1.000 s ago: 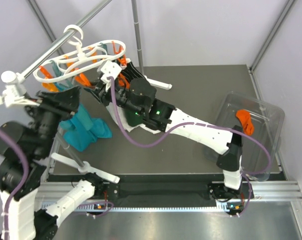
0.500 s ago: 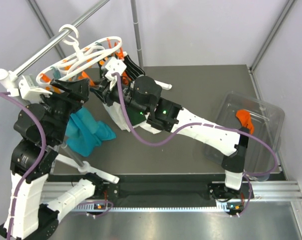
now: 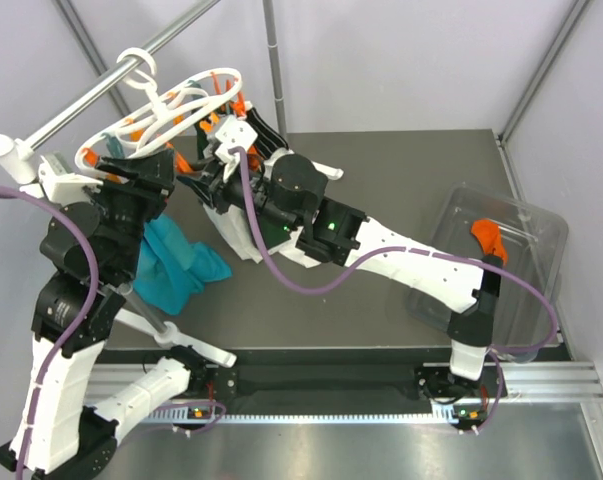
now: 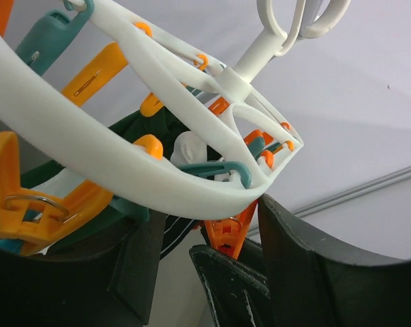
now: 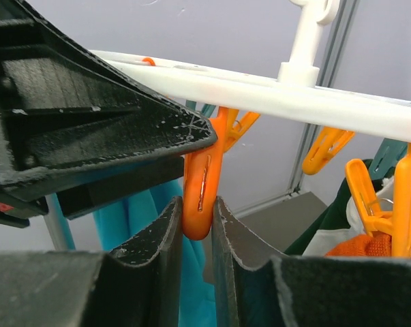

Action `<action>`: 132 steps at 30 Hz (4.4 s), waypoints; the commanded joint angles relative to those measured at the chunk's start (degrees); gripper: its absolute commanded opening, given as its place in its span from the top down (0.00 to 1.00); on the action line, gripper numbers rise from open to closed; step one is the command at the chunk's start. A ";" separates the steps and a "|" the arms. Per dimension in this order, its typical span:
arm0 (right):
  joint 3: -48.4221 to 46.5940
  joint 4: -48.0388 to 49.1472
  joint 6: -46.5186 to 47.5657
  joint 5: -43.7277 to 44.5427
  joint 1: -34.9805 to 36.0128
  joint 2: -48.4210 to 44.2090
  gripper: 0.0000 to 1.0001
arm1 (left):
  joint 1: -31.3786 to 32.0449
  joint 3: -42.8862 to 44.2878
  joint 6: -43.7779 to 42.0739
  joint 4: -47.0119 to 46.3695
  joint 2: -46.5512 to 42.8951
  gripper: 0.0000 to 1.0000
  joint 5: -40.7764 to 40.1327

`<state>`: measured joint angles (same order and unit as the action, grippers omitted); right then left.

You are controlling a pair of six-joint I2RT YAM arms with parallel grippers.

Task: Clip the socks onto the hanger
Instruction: Open the clamp at the hanger, then pick up the sock from the bin.

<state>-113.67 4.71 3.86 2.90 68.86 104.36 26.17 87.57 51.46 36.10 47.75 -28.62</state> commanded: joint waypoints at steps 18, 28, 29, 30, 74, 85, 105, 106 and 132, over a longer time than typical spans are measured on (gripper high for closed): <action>0.20 -1.36 0.36 0.06 1.45 -3.54 0.51 | -0.07 -0.91 0.31 -3.32 1.47 1.00 -1.44; 28.46 -11.39 6.24 25.28 0.23 -28.36 0.28 | -0.07 -0.82 -1.63 -2.52 0.95 1.00 -0.82; 32.16 -11.56 6.51 28.54 -1.00 -31.29 0.28 | -0.07 -1.08 -1.98 -2.96 0.94 1.00 -0.56; 38.72 -12.52 5.47 30.83 -2.66 -34.19 0.28 | -0.07 -1.35 -2.41 -3.31 0.68 1.00 -0.65; 68.58 -15.78 -33.84 15.83 -87.58 -23.75 0.95 | -0.07 -9.26 -2.33 -8.41 -1.60 1.00 7.62; 69.54 -21.41 -25.83 -16.58 -86.53 -50.64 1.00 | -0.07 -9.35 -1.37 -8.06 -1.96 1.00 7.79; 62.79 -2.50 -34.72 -33.95 -40.32 -54.71 1.00 | -0.07 -9.70 0.57 -7.97 -1.78 1.00 9.46; 61.82 -4.60 -32.10 -31.75 -39.77 -54.18 1.00 | -0.07 -9.70 0.48 -7.88 -1.78 1.00 9.55; 72.00 -43.75 -49.35 12.53 -86.28 -63.05 0.94 | -0.07 -8.20 -1.45 -7.36 -2.92 1.00 9.46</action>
<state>-44.12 -43.33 -39.62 25.58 -5.78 40.32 25.78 79.40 49.56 23.22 45.10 -24.43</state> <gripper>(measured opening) 0.055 0.125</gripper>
